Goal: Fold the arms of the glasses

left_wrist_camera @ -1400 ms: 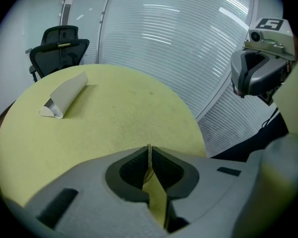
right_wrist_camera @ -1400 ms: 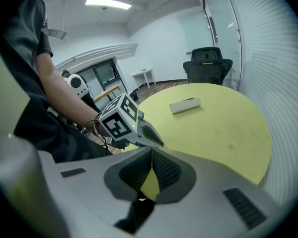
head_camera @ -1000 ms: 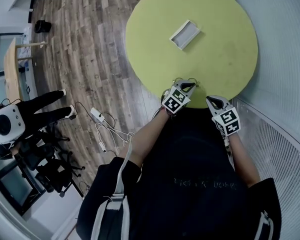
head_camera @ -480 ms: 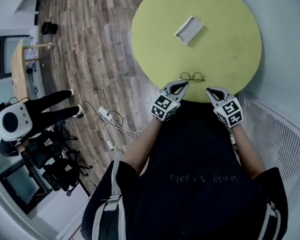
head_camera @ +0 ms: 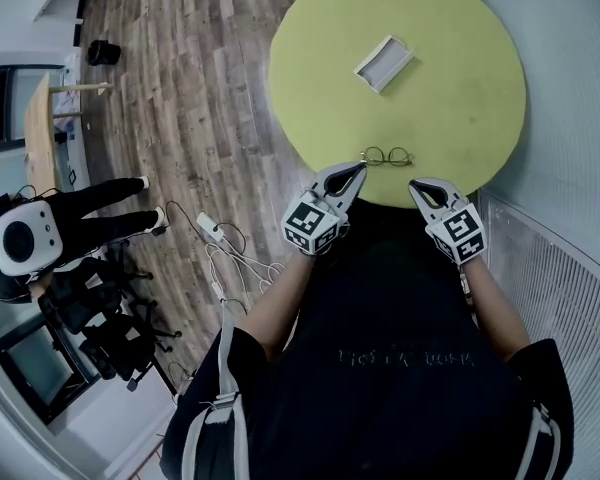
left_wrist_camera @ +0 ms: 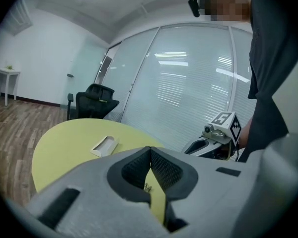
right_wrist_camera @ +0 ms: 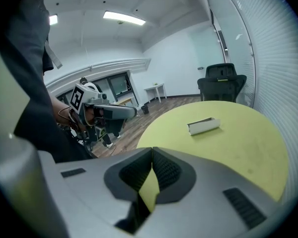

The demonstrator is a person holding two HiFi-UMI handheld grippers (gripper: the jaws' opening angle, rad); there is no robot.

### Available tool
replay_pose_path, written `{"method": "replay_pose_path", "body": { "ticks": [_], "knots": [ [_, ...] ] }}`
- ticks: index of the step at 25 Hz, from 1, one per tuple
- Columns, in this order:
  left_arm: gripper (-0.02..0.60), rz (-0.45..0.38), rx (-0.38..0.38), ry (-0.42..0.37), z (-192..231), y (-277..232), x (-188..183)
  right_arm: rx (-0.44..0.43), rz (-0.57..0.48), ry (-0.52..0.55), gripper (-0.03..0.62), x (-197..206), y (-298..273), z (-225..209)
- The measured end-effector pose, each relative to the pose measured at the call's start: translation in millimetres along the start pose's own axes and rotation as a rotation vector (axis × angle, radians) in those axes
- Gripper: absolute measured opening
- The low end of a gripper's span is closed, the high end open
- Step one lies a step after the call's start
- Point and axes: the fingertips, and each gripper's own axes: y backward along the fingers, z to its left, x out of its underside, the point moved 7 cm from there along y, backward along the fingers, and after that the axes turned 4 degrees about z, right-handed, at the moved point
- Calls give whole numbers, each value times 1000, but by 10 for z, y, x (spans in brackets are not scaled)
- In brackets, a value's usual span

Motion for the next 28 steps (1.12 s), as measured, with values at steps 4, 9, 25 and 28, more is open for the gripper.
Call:
{"method": "replay_pose_path", "body": {
  "ticks": [4,9,25,28],
  "knots": [
    [19,-15,-16,-15,-54,88,-66,-15,-21,18,31,-110,65,66],
    [20,-41,-7,-60,-164,191,-233,-23,-67,29,31,-309,151,107],
    [20,-64,-30,-92,-217,288,-391,-31,-169,56,29,-664,419,152],
    [20,-65,-47,-100,-220,287,-379,-38,-138,83,31,-644,403,158]
  ]
}}
